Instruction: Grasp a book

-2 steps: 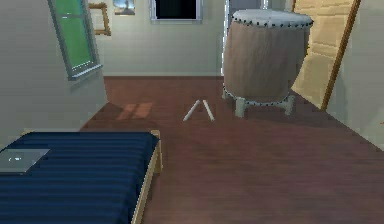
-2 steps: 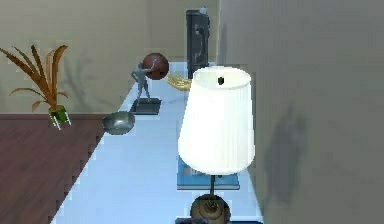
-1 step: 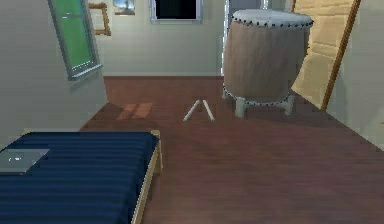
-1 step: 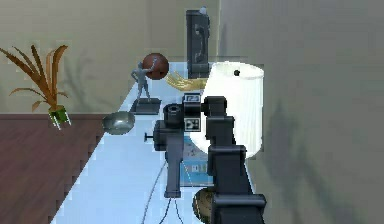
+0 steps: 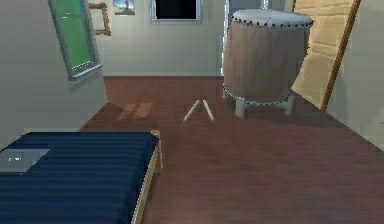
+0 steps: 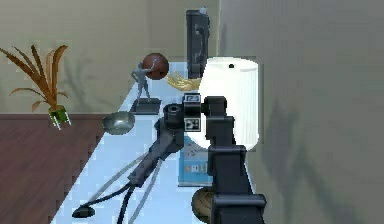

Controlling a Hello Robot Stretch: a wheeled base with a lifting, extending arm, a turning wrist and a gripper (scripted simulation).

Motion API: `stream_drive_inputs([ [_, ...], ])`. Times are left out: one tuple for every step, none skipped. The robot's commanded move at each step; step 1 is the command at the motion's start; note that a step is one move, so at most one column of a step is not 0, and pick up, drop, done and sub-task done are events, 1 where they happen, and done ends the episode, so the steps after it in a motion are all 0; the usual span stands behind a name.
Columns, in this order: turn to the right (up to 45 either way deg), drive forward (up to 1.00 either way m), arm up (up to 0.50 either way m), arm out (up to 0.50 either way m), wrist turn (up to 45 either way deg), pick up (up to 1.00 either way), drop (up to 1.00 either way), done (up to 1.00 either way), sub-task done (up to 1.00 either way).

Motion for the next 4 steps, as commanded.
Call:
stream_drive_inputs([
  [0.0, 0.0, 0.0, 0.0, 45.0, 0.0, 0.0, 0.0, 0.0],
  [0.0, 0.0, 0.0, 0.0, 45.0, 0.0, 0.0, 0.0, 0.0],
  [0.0, 0.0, 0.0, 0.0, 36.0, 0.0, 0.0, 0.0, 0.0],
  [0.0, 0.0, 0.0, 0.02, 0.0, 0.0, 0.0, 0.0, 0.0],
])
